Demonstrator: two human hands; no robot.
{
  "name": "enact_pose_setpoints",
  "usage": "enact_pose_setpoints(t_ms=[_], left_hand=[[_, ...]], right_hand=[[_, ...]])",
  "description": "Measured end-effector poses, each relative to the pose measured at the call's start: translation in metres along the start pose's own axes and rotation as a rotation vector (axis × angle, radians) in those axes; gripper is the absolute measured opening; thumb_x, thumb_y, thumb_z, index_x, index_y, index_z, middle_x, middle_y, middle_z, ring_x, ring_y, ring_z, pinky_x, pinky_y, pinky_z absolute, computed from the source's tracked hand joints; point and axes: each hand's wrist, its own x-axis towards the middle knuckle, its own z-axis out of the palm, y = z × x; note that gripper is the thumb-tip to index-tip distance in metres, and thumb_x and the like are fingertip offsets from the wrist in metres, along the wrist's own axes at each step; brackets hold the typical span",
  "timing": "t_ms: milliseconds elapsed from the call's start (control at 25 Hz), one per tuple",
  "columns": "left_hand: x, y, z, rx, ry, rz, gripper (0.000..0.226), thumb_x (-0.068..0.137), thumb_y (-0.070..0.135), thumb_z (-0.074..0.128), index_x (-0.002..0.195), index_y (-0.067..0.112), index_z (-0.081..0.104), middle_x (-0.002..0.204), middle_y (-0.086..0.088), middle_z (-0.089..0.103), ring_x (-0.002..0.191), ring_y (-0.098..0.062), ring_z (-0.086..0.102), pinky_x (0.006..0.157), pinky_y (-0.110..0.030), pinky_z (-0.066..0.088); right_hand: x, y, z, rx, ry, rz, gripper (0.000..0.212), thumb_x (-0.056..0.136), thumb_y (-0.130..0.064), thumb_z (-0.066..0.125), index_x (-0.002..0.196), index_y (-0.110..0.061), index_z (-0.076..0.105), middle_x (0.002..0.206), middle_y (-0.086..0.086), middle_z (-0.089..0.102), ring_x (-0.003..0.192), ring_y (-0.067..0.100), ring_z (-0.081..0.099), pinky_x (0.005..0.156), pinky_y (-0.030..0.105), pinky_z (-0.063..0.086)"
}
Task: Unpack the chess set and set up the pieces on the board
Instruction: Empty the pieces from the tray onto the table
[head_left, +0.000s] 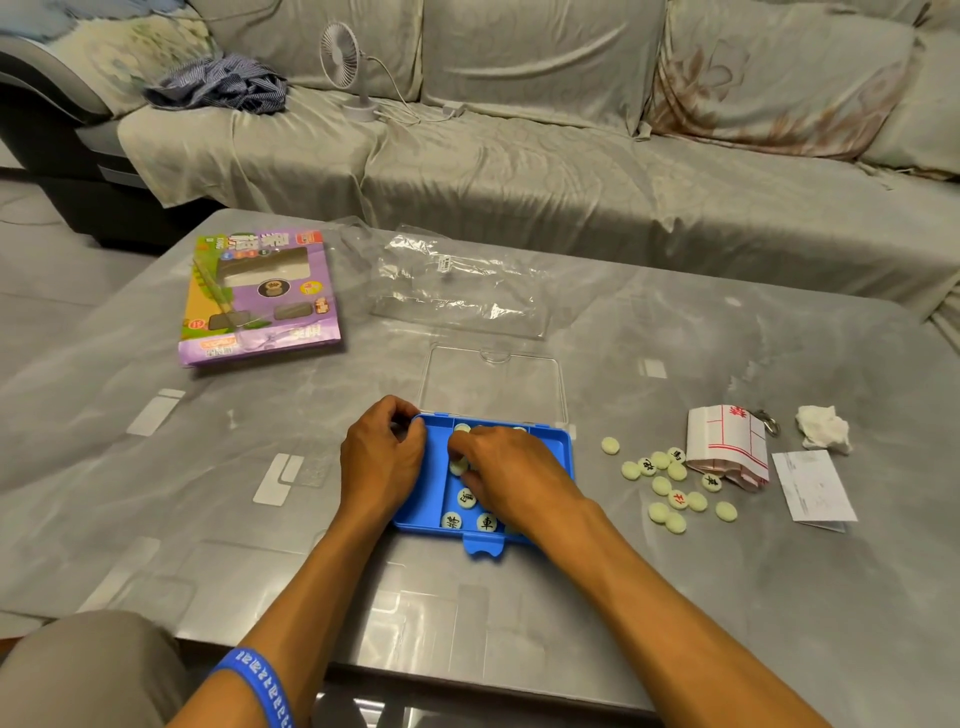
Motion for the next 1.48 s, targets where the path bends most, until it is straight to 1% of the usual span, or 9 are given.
enact_pose_setpoints(t_ms=[280, 480, 720, 960, 1080, 1160, 1280, 1400, 1480], left_hand=[[0.0, 0.001, 0.001, 0.009, 0.009, 0.008, 0.008, 0.092, 0.024, 0.057, 0.094, 0.017, 0.061, 0.086, 0.004, 0.063, 0.075, -0.007, 0.056, 0.059, -0.013, 0.038], [0.001, -0.001, 0.0, 0.015, 0.011, 0.011, 0.008, 0.092, 0.024, 0.057, 0.094, 0.018, 0.062, 0.087, 0.003, 0.063, 0.076, -0.008, 0.057, 0.06, -0.014, 0.04], [-0.001, -0.001, 0.001, 0.005, 0.005, 0.015, 0.008, 0.092, 0.025, 0.057, 0.095, 0.018, 0.061, 0.087, 0.004, 0.063, 0.077, -0.008, 0.057, 0.061, -0.014, 0.041], [0.004, -0.003, -0.001, 0.012, 0.006, 0.014, 0.007, 0.092, 0.027, 0.057, 0.093, 0.021, 0.06, 0.086, 0.007, 0.061, 0.079, -0.007, 0.057, 0.061, -0.018, 0.042], [0.004, -0.004, 0.0, 0.019, 0.004, 0.009, 0.007, 0.092, 0.027, 0.057, 0.093, 0.02, 0.06, 0.085, 0.006, 0.06, 0.078, -0.008, 0.056, 0.06, -0.018, 0.041], [0.001, -0.001, 0.004, 0.01, -0.009, 0.004, 0.006, 0.092, 0.027, 0.057, 0.092, 0.021, 0.06, 0.085, 0.007, 0.06, 0.078, -0.007, 0.057, 0.06, -0.018, 0.041], [-0.001, 0.003, 0.004, 0.007, -0.006, -0.006, 0.007, 0.092, 0.027, 0.057, 0.093, 0.021, 0.06, 0.085, 0.008, 0.06, 0.077, -0.005, 0.056, 0.059, -0.017, 0.041], [0.0, 0.001, 0.0, 0.005, -0.002, -0.015, 0.007, 0.093, 0.027, 0.057, 0.094, 0.021, 0.06, 0.086, 0.007, 0.06, 0.077, -0.004, 0.055, 0.06, -0.016, 0.041], [-0.002, 0.0, 0.001, -0.005, -0.009, -0.009, 0.007, 0.092, 0.027, 0.057, 0.094, 0.021, 0.06, 0.086, 0.007, 0.061, 0.077, -0.004, 0.056, 0.06, -0.016, 0.041]], right_hand=[[0.01, -0.013, 0.003, 0.071, -0.012, 0.24, 0.007, 0.084, -0.005, 0.058, 0.087, -0.011, 0.059, 0.088, 0.009, 0.065, 0.082, 0.028, 0.062, 0.06, 0.03, 0.037], [0.009, -0.017, 0.005, 0.098, -0.024, 0.256, 0.016, 0.086, -0.01, 0.061, 0.102, -0.011, 0.061, 0.101, 0.009, 0.063, 0.091, 0.029, 0.06, 0.065, 0.031, 0.039], [0.003, -0.023, 0.019, 0.066, 0.161, 0.268, 0.013, 0.092, -0.01, 0.051, 0.103, -0.011, 0.059, 0.101, 0.006, 0.062, 0.095, 0.026, 0.056, 0.067, 0.031, 0.037], [-0.043, 0.045, -0.042, 0.364, 0.448, 0.494, 0.012, 0.083, -0.02, 0.07, 0.095, -0.019, 0.071, 0.084, -0.005, 0.069, 0.076, 0.012, 0.062, 0.066, 0.02, 0.046], [-0.079, 0.095, -0.052, 0.356, 0.319, 0.753, 0.012, 0.084, -0.023, 0.07, 0.095, -0.02, 0.069, 0.083, -0.007, 0.067, 0.075, 0.015, 0.064, 0.055, 0.019, 0.048], [-0.089, 0.105, -0.045, 0.283, 0.183, 0.817, 0.019, 0.086, -0.028, 0.068, 0.103, -0.021, 0.068, 0.098, -0.001, 0.069, 0.084, 0.018, 0.065, 0.066, 0.026, 0.054], [-0.079, 0.08, -0.04, 0.096, 0.249, 0.633, 0.029, 0.091, -0.031, 0.061, 0.118, -0.02, 0.062, 0.119, 0.001, 0.063, 0.102, 0.021, 0.059, 0.084, 0.032, 0.05], [-0.045, 0.026, -0.027, 0.118, 0.228, 0.252, 0.029, 0.093, -0.023, 0.056, 0.122, -0.021, 0.059, 0.121, -0.003, 0.059, 0.106, 0.02, 0.055, 0.084, 0.033, 0.048], [-0.022, 0.0, -0.006, 0.03, 0.128, 0.188, 0.033, 0.092, -0.013, 0.054, 0.125, -0.018, 0.055, 0.123, 0.0, 0.053, 0.106, 0.023, 0.052, 0.08, 0.035, 0.049]])
